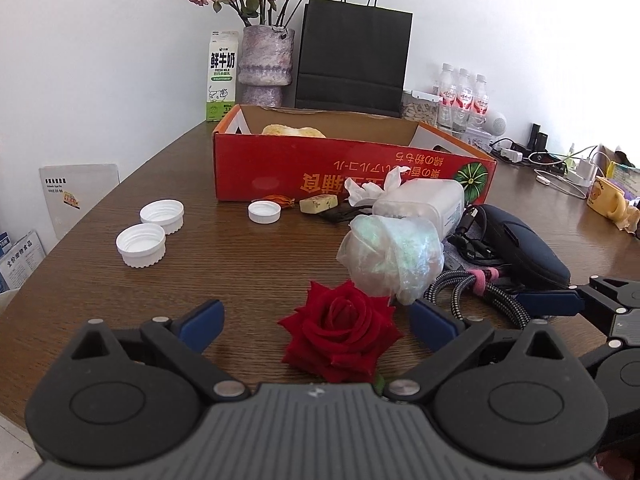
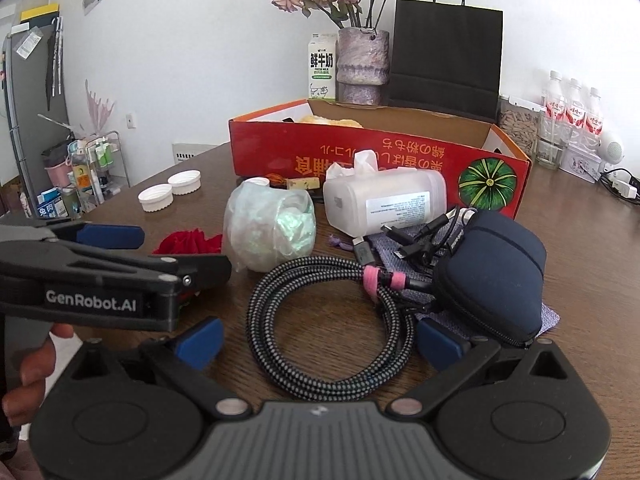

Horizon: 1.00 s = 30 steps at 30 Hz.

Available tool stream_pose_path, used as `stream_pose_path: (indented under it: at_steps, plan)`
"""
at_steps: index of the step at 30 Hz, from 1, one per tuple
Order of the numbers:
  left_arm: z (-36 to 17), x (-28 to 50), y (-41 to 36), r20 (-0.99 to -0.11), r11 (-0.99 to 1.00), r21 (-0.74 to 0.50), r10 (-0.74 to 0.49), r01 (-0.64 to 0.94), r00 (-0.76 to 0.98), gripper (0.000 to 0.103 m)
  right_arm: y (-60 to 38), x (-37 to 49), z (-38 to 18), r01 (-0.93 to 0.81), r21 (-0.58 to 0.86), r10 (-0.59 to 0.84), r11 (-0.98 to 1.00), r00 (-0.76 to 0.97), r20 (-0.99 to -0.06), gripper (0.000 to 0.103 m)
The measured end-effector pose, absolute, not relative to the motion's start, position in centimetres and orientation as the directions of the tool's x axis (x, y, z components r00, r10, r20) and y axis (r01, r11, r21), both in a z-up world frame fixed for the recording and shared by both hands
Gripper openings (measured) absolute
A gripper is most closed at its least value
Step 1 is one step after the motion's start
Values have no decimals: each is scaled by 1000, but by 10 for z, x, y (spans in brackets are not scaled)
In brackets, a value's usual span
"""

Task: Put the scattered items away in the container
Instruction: 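Grasp the red rose with the left gripper while the right approaches the braided cable, then lift the rose with the left gripper while the right grasps and lifts the braided cable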

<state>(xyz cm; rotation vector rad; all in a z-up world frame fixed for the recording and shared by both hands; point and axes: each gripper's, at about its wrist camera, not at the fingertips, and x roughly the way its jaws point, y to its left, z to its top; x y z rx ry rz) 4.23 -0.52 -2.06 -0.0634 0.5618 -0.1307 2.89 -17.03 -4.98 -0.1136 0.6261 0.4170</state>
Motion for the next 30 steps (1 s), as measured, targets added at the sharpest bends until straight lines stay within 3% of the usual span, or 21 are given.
stream_pose_path:
  at_steps: [3,5,7,8,30]
  plan:
    - [-23,45,-4,-548,987,-116,-154,108,822,84,-169,32,-51,-410,24,344,912,731,-589,103]
    - [-23,44,-3,-546,988,-120,-149,99,824,59,-169,33,-52,-408,26,346,912,735,-584,103]
    - [-23,43,-1,-542,986,-134,-157,99,825,52,-170,33,-52,-407,29,348,913,738,-578,101]
    - [-22,42,0,-540,984,-147,-164,100,825,48,-169,33,-53,-402,27,344,915,744,-573,92]
    - [-12,31,11,-513,983,-169,-148,70,846,39,-175,13,-36,-420,27,376,907,782,-497,87]
